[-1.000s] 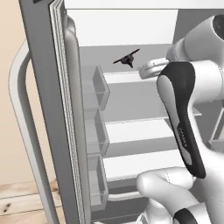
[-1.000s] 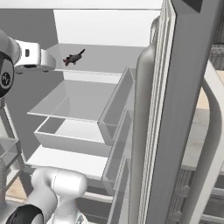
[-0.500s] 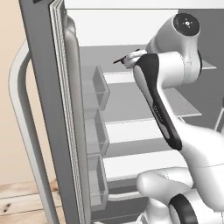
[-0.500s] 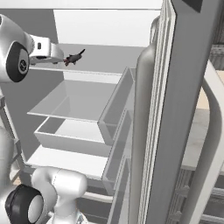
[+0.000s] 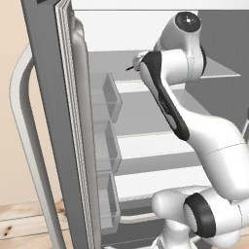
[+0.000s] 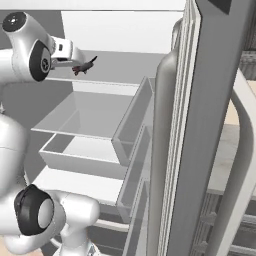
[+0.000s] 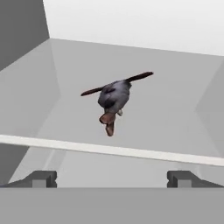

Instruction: Gather the carrot and potato from the fridge and place them on a tray on the dining counter. Then gather the fish and chicken drumstick from the fridge and place them on the other tray.

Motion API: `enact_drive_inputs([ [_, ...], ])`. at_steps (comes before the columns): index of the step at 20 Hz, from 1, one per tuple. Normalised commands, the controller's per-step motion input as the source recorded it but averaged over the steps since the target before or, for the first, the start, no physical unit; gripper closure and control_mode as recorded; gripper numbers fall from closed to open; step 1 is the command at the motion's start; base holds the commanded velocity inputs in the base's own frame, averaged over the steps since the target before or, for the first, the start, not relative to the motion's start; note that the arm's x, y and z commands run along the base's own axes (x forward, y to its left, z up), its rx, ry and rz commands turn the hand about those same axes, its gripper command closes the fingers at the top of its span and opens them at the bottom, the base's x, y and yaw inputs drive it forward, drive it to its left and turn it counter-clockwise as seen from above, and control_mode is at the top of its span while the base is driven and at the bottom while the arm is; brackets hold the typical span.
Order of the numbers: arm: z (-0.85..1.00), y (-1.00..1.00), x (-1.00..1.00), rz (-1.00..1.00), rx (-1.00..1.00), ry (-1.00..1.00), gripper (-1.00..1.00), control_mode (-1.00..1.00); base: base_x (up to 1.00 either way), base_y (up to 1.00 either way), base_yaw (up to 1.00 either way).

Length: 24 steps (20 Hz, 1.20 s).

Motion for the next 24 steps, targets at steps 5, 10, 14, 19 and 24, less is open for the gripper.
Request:
enact_drive_inputs([
  [5, -0.18, 0.0, 0.46, -0.04, 0.0, 0.02, -1.0, -1.0, 0.0, 0.0, 0.0],
  [10, -0.15, 0.0, 0.41, -0.05, -0.01, 0.01, -1.0, -1.0, 0.0, 0.0, 0.0],
  [14, -0.17, 0.0, 0.42, -0.05, -0.01, 0.02, -1.0, -1.0, 0.0, 0.0, 0.0],
  [19, -0.1, 0.0, 0.45, -0.04, 0.0, 0.05, -1.0, -1.0, 0.0, 0.0, 0.0],
  [24, 0.0, 0.04, 0.58, -0.05, 0.0, 0.06, -1.0, -1.0, 0.0, 0.0, 0.0],
])
